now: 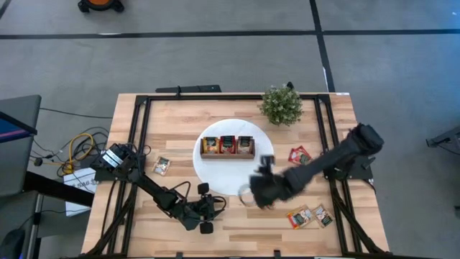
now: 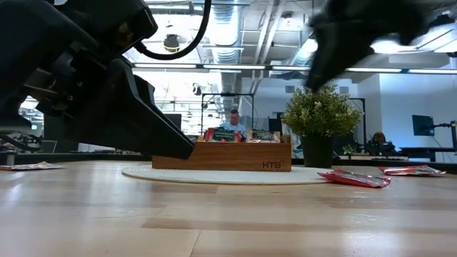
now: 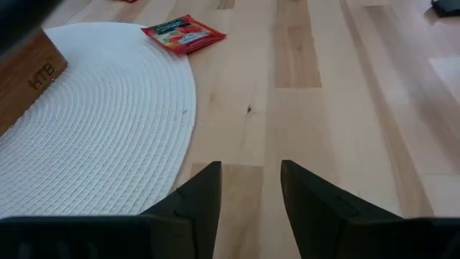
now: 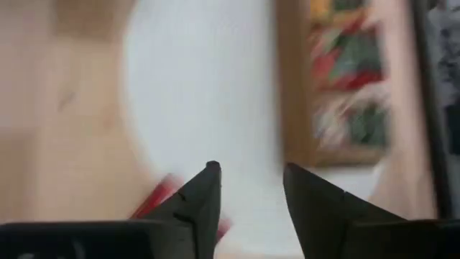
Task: Pick & Place Tea
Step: Put the red tea bag into the middle section of the wooden organizer
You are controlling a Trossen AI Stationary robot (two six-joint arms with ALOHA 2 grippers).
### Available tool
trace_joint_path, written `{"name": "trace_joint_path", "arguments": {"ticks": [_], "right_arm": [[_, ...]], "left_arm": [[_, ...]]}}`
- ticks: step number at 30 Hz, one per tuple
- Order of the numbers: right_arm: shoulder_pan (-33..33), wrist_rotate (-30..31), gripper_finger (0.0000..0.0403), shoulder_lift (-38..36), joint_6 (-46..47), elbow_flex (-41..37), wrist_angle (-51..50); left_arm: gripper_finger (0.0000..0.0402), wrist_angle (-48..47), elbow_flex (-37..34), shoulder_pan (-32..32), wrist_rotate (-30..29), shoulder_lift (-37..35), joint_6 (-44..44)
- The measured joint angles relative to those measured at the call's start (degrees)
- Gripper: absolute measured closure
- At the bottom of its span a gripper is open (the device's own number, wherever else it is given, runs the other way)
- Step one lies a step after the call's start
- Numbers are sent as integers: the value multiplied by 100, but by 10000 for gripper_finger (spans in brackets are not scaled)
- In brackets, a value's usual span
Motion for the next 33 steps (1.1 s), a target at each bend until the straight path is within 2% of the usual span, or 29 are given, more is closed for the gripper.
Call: {"name": "trace_joint_path", "arguments": {"ticks": [4,8,11,15,19,22,25,33], "right_arm": [[654,-33,275,-272,1721,-847,-33],[930,-234,268,-795,3566,-2033,273],[847,-579,242,-1280,4263,-2964,1308],[313,-1379,193,-1787,4304,-4049,3000],[-320,-1749,157,-2039,4106,-4627,3816],[-726,-1979,152,-2086,3987,-4728,3910],[-1060,-2536,155,-2023,3814,-4830,4317],[-1363,-3512,169,-1635,3755,-4874,5362]], "left_arm": [[264,238,0,2,214,4,87],[264,612,0,12,594,7,131],[266,868,2,81,656,18,146],[286,1535,55,259,728,249,319],[327,1693,490,460,849,725,573],[365,1690,968,642,864,1084,770],[395,1523,1464,852,881,1418,887],[401,725,2353,1366,1050,2073,727]]}}
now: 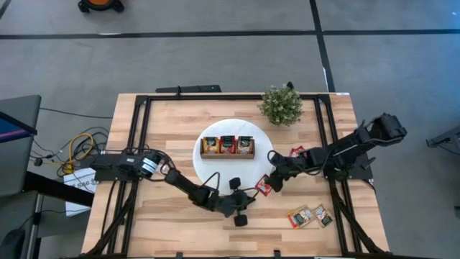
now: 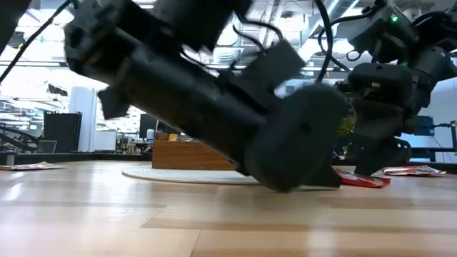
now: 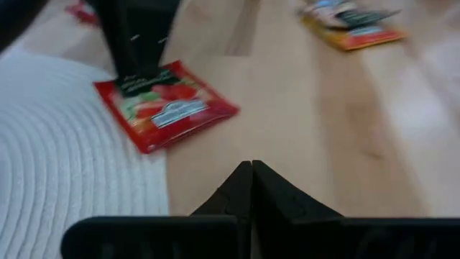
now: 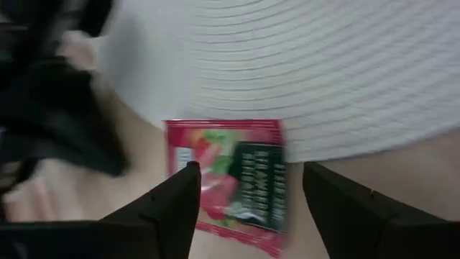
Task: Pick & Place Tea
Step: Put the red tea bag into the middle section of the wooden organizer
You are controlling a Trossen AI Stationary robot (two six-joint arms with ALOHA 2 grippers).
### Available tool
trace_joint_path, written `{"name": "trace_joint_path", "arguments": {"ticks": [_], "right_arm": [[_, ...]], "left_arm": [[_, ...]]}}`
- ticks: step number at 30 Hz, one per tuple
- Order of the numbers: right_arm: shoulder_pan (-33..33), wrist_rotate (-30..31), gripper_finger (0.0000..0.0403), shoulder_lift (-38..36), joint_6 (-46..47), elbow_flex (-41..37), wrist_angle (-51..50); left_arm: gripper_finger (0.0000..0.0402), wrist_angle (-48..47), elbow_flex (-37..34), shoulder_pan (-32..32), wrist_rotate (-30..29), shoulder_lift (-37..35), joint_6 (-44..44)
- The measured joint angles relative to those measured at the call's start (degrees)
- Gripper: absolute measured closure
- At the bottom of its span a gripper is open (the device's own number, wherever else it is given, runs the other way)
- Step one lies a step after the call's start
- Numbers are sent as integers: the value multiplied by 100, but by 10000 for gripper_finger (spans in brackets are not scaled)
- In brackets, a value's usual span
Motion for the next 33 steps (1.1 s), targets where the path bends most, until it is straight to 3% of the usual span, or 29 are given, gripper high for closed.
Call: {"name": "trace_joint_path", "arguments": {"ticks": [11,22,25,29,33], "right_arm": [[22,-715,217,142,-63,-12,440],[253,-832,373,135,-189,-33,395],[407,-660,397,133,-148,-29,418],[664,-209,401,133,43,178,304],[873,261,402,126,-203,881,-430]], "left_arm": [[401,-22,55,297,81,86,-473],[401,-76,51,271,13,86,-482],[401,-244,49,163,-365,55,-459],[401,-1191,27,-153,-938,-381,-239],[401,-3139,46,-609,-1389,-1201,-507]]}}
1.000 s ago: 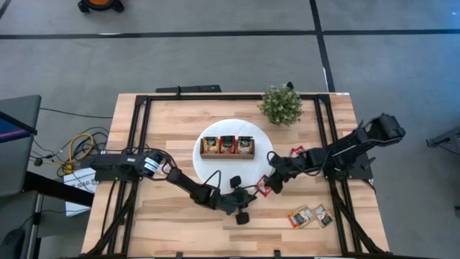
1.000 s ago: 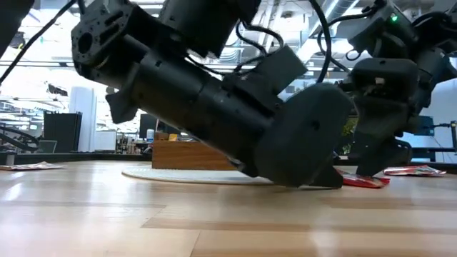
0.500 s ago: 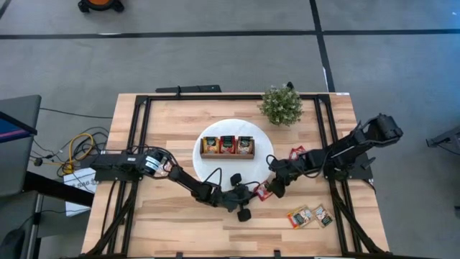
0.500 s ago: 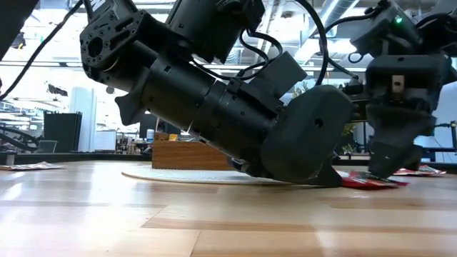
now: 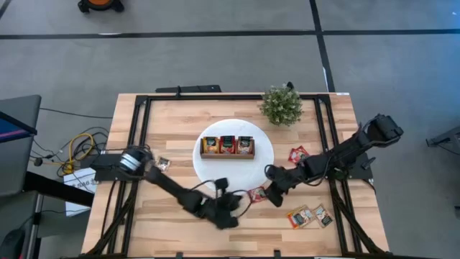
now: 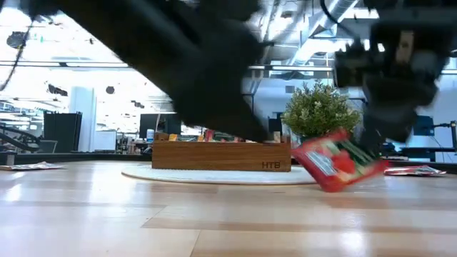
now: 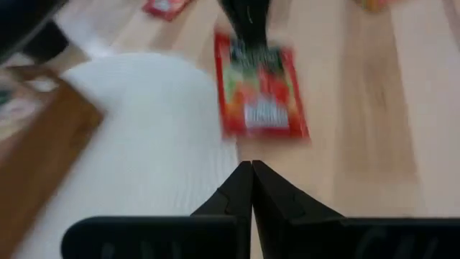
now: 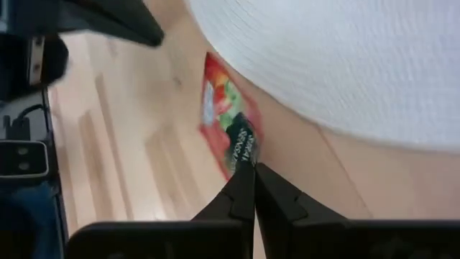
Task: Pick & Place Tea
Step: Put the red tea bag into the middle section of the wooden organizer
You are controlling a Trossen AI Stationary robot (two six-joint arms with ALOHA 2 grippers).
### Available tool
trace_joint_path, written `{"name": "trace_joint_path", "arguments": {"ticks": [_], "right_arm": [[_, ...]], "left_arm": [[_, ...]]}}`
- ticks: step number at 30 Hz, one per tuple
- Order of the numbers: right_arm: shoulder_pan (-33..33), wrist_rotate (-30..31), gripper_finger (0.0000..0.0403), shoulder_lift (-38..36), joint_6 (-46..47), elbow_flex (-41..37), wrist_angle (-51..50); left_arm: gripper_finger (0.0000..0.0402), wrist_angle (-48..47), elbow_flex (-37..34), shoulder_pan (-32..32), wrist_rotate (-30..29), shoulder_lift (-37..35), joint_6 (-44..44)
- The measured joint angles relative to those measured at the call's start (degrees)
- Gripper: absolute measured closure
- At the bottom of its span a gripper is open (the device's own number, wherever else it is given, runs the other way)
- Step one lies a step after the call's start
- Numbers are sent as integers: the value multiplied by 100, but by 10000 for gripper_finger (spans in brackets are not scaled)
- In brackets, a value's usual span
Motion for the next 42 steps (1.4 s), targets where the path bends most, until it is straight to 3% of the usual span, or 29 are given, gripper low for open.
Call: {"name": "trace_joint_path", "arguments": {"ticks": [5,10,14,19,26,30,36,42], "right_arm": [[13,972,403,25,-762,1503,-1689],[-229,1999,403,277,-2062,3142,-2680],[-721,2185,403,834,-3099,4208,-3192],[-1348,2203,403,1814,-4139,5194,-3693],[-1331,1446,403,2356,-4840,5624,-3773],[-995,1128,403,2388,-4743,5511,-3842],[-591,1159,385,2322,-3707,4571,-3484],[-460,1172,303,2247,-2331,3159,-1869]], "left_arm": [[401,-3287,-8,-603,-964,-713,-1667],[401,-5785,-9,-1146,-1112,-880,-4277],[401,-6616,-136,-1488,-1198,-868,-5624],[401,-6888,-412,-1720,-1232,-883,-6309],[401,-6323,-804,-1889,-1161,-877,-6524],[401,-5028,-1161,-1879,-1247,-879,-5881],[401,-2460,-1703,-1687,-1128,-877,-4246],[401,-308,-1920,-1148,-871,-877,-2875]]}}
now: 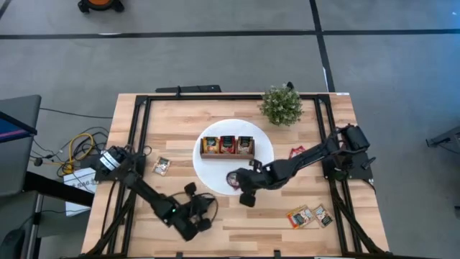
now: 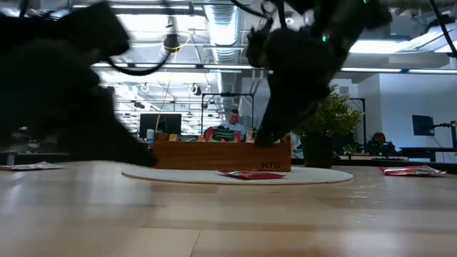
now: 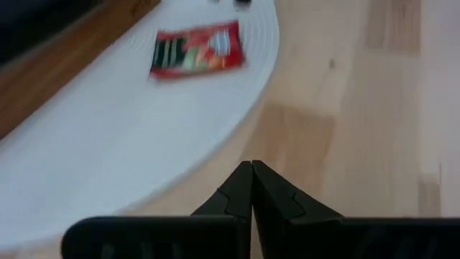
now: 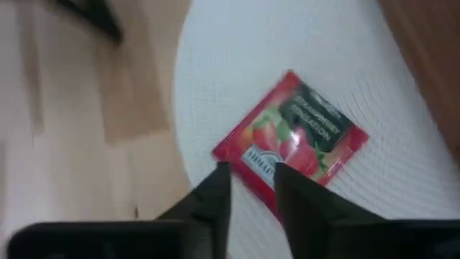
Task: Pick & Place Tea
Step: Put the red tea bag into the middle section of the wooden organizer
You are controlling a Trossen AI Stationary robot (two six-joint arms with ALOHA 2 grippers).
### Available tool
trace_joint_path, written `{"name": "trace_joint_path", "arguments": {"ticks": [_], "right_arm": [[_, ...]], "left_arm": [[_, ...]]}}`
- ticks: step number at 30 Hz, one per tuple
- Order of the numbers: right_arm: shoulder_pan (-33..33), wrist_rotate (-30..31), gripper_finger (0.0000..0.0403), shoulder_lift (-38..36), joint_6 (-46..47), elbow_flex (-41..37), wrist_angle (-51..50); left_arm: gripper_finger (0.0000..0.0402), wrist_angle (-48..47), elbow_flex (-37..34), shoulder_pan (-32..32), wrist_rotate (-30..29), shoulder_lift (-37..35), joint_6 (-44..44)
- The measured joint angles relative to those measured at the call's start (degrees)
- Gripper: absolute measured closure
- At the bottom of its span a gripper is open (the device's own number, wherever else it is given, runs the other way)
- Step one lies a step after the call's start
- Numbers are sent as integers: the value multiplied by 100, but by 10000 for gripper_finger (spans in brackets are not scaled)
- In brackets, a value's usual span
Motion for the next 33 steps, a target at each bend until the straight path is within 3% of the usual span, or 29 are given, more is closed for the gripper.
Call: {"name": "trace_joint_path", "arguments": {"ticks": [6,11,21,33], "right_arm": [[-90,451,211,42,1352,-593,630],[-161,623,177,44,1894,-774,760],[-358,-32,197,44,2003,-796,1064],[-421,189,222,-234,1871,-808,473]], "left_arm": [[401,1229,-59,693,231,231,932],[401,2094,-59,1130,266,559,1402],[401,2994,-50,1649,520,1043,1525],[401,2971,-48,1645,668,1043,1538]]}}
